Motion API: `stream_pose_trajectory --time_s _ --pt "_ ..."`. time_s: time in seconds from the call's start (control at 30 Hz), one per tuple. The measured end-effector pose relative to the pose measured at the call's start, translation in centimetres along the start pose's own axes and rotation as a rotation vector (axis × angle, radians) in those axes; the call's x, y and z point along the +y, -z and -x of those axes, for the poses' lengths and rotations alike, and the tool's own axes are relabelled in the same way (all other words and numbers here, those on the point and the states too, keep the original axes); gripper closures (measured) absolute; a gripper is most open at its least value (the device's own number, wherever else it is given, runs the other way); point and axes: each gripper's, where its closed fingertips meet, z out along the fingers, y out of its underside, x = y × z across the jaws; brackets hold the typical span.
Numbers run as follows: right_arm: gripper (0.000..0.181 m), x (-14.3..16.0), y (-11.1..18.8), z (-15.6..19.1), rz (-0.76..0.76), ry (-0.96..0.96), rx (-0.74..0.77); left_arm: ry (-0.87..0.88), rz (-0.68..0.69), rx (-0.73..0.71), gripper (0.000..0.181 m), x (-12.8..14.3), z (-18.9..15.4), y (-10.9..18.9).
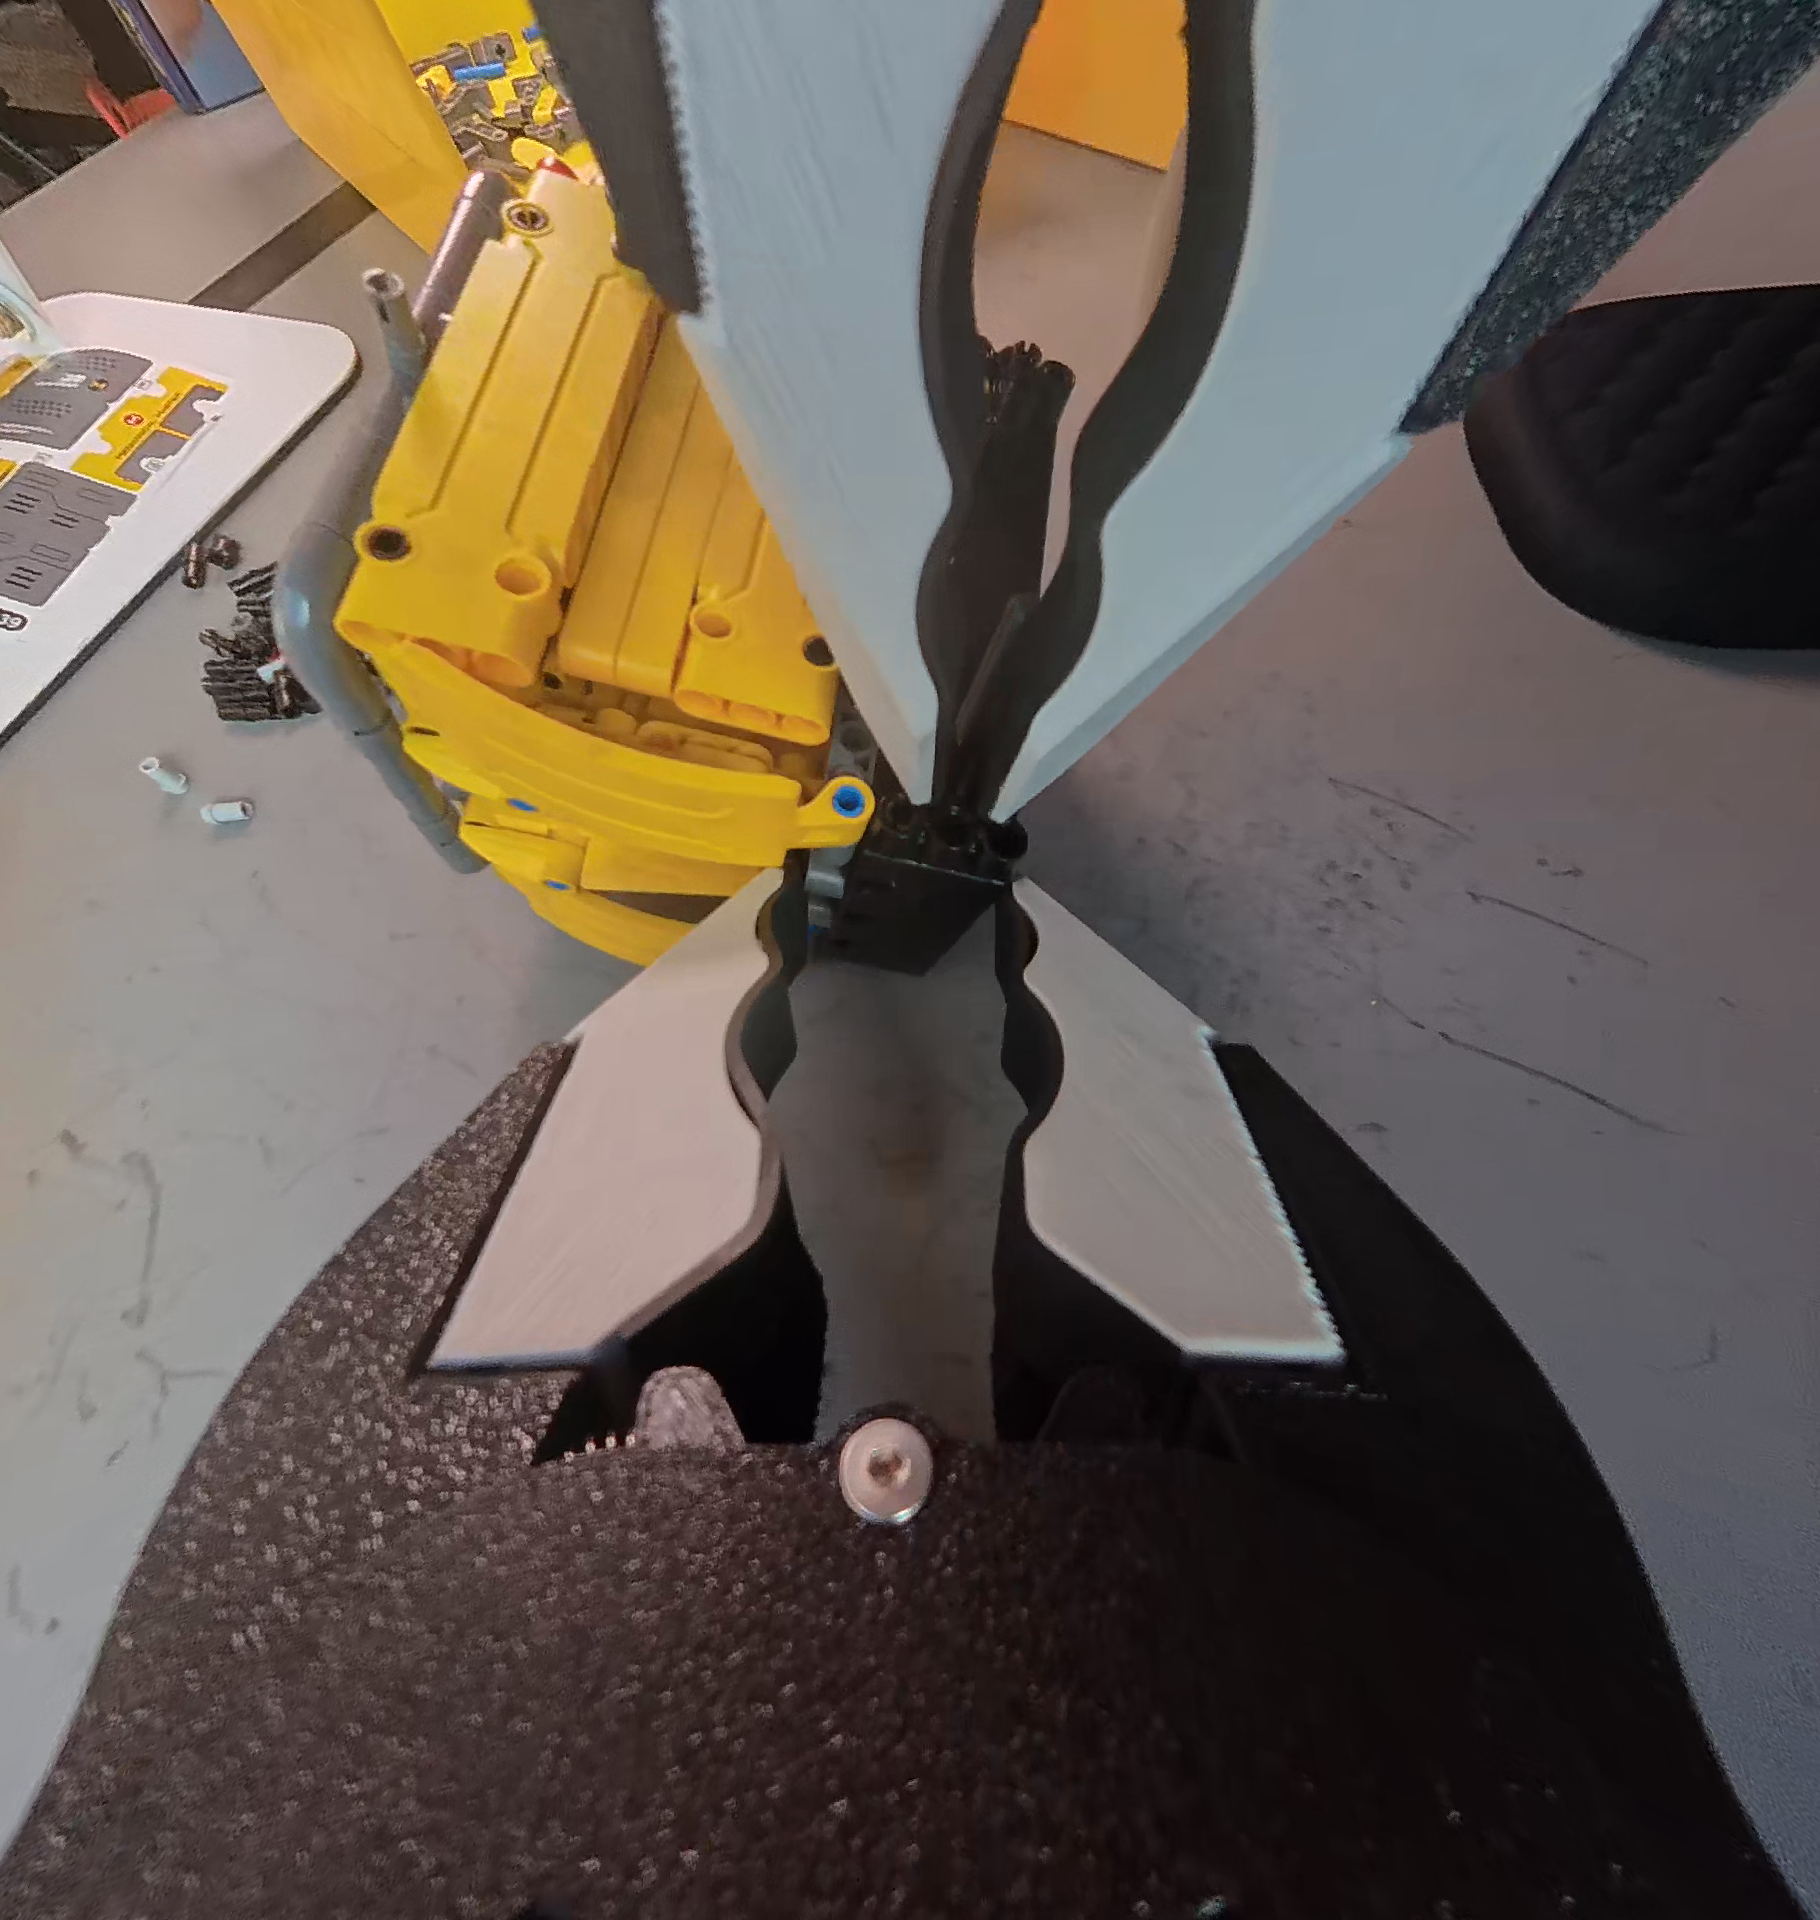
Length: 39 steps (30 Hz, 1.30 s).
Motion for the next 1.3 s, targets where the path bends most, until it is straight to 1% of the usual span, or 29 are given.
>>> stream_pose_trajectory --time_s 0.03,0.1,0.17,0.27,0.33,0.4,0.5,0.6,0.73,0.87,1.0,1.07,1.13,1.3 --pt "0.176 0.0 0.1 -0.1 -0.009 -0.006 0.019 0.002 -0.001 0.0 0.147 -0.1 0.1 0.0" --pt "0.173 0.0 0.4 -0.4 -0.036 0.007 0.082 0.005 -0.011 0.005 0.147 -0.3 0.1 0.1" --pt "0.17 -0.3 1.3 -0.4 -0.103 0.009 0.137 -0.004 -0.024 0.011 0.148 -0.5 0.0 0.3" --pt "0.168 -1.4 4.0 0.7 -0.285 -0.036 0.167 -0.002 -0.034 0.009 0.148 -0.4 0.0 0.3" --pt "0.167 -1.2 5.0 2.2 -0.378 -0.093 0.145 -0.011 -0.033 0.003 0.148 -0.4 0.0 0.4" --pt "0.166 -0.1 4.2 3.7 -0.417 -0.167 0.121 -0.025 -0.033 -0.009 0.148 -0.3 0.0 0.4" --pt "0.166 1.6 1.1 5.2 -0.455 -0.265 0.109 -0.043 -0.035 -0.018 0.148 -0.3 0.0 0.3" --pt "0.166 1.5 -1.4 5.5 -0.522 -0.369 0.111 -0.052 -0.04 -0.018 0.148 -0.2 -0.1 0.4" --pt "0.165 1.1 -3.5 4.8 -0.536 -0.393 0.144 -0.067 -0.038 -0.002 0.148 0.0 -0.3 0.6" --pt "0.165 0.5 -4.4 4.2 -0.559 -0.412 0.09 -0.058 -0.033 0.013 0.149 0.1 -0.3 0.7" --pt "0.165 -0.2 -5.4 4.4 -0.547 -0.405 0.021 -0.04 -0.039 0.043 0.149 0.1 -0.4 0.9" --pt "0.167 -0.5 -5.7 4.2 -0.535 -0.403 0.021 -0.023 -0.044 0.069 0.151 0.1 -0.5 1.1" --pt "0.175 -0.4 -5.9 4.2 -0.499 -0.378 0.034 -0.009 -0.048 0.099 0.154 0.2 -0.6 1.3" --pt "0.176 -0.6 -6.0 4.3 -0.492 -0.342 0.037 0.021 -0.059 0.139 0.157 0.1 -0.7 1.7"
